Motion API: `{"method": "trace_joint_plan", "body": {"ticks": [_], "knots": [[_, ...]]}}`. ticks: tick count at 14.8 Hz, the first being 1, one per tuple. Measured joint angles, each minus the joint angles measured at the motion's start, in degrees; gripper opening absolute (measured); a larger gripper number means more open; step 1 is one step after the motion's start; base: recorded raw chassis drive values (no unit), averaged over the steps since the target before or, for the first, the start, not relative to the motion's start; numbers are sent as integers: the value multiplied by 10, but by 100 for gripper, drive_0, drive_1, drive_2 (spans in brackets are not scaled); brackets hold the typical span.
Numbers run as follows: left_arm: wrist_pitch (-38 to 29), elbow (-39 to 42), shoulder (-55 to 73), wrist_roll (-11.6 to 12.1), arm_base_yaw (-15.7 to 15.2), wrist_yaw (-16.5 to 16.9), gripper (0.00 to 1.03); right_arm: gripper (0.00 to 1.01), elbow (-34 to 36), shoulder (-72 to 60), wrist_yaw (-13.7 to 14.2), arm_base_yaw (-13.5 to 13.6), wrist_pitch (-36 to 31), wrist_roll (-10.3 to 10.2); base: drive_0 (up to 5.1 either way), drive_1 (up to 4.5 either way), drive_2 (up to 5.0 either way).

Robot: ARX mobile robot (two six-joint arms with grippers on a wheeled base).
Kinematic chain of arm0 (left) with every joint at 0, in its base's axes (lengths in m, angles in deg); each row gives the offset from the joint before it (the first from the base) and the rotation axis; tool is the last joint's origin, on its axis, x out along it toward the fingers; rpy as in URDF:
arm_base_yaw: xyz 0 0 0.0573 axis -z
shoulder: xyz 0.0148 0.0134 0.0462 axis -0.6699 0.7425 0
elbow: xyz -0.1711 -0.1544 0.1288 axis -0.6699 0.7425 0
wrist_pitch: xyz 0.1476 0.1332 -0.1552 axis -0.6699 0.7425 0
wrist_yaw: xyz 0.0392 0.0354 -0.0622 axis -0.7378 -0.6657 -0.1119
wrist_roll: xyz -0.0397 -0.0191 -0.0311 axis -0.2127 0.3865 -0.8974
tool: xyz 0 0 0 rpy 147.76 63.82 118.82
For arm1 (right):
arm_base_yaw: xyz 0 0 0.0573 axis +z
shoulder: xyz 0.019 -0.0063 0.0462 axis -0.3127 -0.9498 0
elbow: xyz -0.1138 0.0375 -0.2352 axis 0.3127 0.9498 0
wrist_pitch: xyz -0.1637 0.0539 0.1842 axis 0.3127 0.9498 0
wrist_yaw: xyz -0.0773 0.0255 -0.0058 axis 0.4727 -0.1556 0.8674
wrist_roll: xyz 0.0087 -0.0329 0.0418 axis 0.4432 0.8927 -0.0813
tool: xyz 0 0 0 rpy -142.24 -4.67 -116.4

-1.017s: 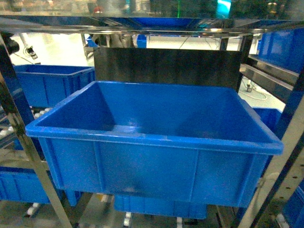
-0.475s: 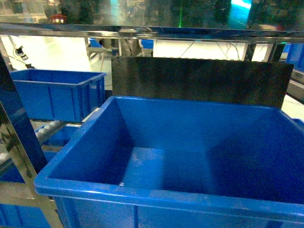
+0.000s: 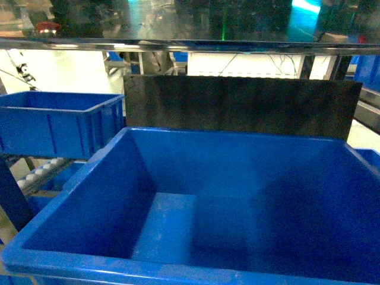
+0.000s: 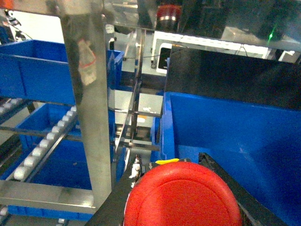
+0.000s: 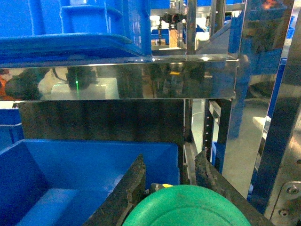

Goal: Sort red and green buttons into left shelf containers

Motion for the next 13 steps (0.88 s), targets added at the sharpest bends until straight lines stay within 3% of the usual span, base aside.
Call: {"method": "trace_joint_plan", "body": {"ticks": [2, 6, 11, 13], "knots": [[3, 0, 1, 0, 1, 0, 30, 28, 0, 0, 0, 0, -2, 0, 0, 0, 0], [3, 0, -2, 0, 1, -2, 30, 28, 0, 0, -1, 0, 0, 0, -7, 414, -429], [3, 0, -1, 0, 1, -2, 30, 28, 1, 0, -1, 0, -2, 0, 0, 0, 0], [3, 0, -1, 0, 1, -2, 30, 28, 6, -26, -16, 5, -37, -1, 0, 0, 0]]}}
